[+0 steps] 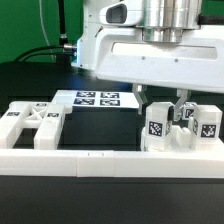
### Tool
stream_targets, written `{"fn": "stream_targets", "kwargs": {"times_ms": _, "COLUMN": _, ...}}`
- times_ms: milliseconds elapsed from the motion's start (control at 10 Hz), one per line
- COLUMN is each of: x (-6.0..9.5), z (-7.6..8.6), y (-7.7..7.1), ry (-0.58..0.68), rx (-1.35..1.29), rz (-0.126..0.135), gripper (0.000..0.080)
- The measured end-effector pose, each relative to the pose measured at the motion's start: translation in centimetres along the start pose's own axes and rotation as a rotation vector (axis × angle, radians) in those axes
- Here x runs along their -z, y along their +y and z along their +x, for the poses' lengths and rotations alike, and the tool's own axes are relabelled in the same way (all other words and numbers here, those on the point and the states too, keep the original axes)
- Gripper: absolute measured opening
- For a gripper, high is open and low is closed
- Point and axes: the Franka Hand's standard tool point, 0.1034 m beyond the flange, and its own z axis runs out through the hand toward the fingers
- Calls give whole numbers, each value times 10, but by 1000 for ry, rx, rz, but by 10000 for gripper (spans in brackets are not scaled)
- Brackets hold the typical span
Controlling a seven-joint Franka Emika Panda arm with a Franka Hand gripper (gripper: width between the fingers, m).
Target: Assemble chair
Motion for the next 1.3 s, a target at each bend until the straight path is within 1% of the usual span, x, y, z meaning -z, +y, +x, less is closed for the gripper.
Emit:
{"fn": "stream_targets", "kwargs": {"times_ms": 300, "x": 0, "z": -1, "y": 0, "ry": -3, "rx": -278, "rz": -2, "gripper": 287}}
{"fn": "stream_targets", "kwargs": {"times_ms": 600, "x": 0, "z": -4, "y": -1, "ry": -17, "rx": -659, "rz": 5, "gripper": 287}}
{"fn": "stream_targets", "kwargs": {"times_ms": 700, "x": 0, "z": -4, "y": 0, "ry": -22, "rx": -754, "rz": 2, "gripper": 287}}
{"fn": "stream_targets", "kwargs": {"times_ms": 800, "x": 0, "z": -4, "y": 0, "ry": -33, "rx": -882, "rz": 9, "gripper": 287}}
{"fn": "stream_targets", "kwargs": {"times_ms": 900, "x": 0, "z": -4, "y": 0, "ry": -42, "rx": -948, "rz": 13, "gripper": 287}}
{"fn": "stream_targets", "kwargs": {"times_ms": 1100, "x": -1, "z": -4, "y": 0, "ry": -43, "rx": -938, "rz": 14, "gripper": 291}}
{"fn": "stream_targets", "kwargs": {"times_ms": 1200, "x": -1, "z": -4, "y": 0, "ry": -44, "rx": -888, "rz": 13, "gripper": 516}}
{"fn": "stream_targets", "kwargs": {"times_ms": 1300, "x": -1, "z": -4, "y": 0, "ry": -44, "rx": -874, "rz": 14, "gripper": 616}}
